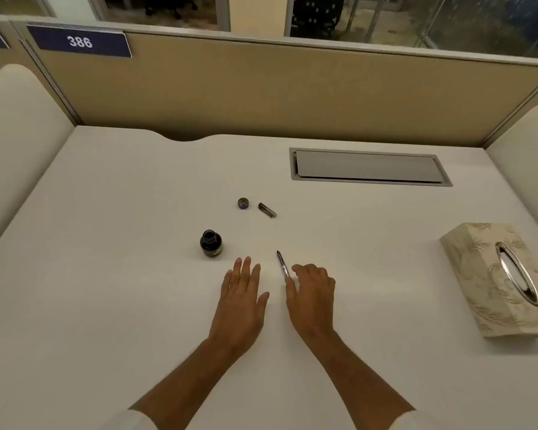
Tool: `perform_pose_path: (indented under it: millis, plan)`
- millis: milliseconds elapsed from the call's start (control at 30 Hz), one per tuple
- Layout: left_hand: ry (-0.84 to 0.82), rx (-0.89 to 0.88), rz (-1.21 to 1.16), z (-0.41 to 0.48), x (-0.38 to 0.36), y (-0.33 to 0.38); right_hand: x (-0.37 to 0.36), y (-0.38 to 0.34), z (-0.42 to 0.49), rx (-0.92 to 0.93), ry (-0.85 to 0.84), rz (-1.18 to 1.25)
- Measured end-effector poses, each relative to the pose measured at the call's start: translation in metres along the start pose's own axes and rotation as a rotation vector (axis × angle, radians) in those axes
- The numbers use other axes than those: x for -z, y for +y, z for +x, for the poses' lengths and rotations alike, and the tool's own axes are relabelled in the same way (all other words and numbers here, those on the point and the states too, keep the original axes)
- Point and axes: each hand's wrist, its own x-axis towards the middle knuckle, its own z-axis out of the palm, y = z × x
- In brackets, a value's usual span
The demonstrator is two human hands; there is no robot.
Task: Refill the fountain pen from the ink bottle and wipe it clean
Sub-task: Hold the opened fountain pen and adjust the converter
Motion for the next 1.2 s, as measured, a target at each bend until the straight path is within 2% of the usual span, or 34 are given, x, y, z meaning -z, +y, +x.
perform_pose_path:
  millis: [467, 767, 1033, 1200]
  plan:
    - [-0.072, -0.013, 0.061, -0.005, -0.016, -0.009, -0.012, 0.002, -0.004, -0.121, -0.061, 0.053]
    - [-0.052, 0.006, 0.087, -0.014, -0.034, -0.014, -0.017, 0.004, -0.005, -0.14, -0.054, 0.083]
    - [-0.02, 0.0, 0.107, -0.015, -0.036, -0.014, -0.016, 0.008, -0.013, -0.124, -0.044, 0.193]
    - [-0.029, -0.004, 0.111, -0.015, -0.036, -0.015, -0.003, 0.004, -0.025, -0.155, -0.077, 0.362]
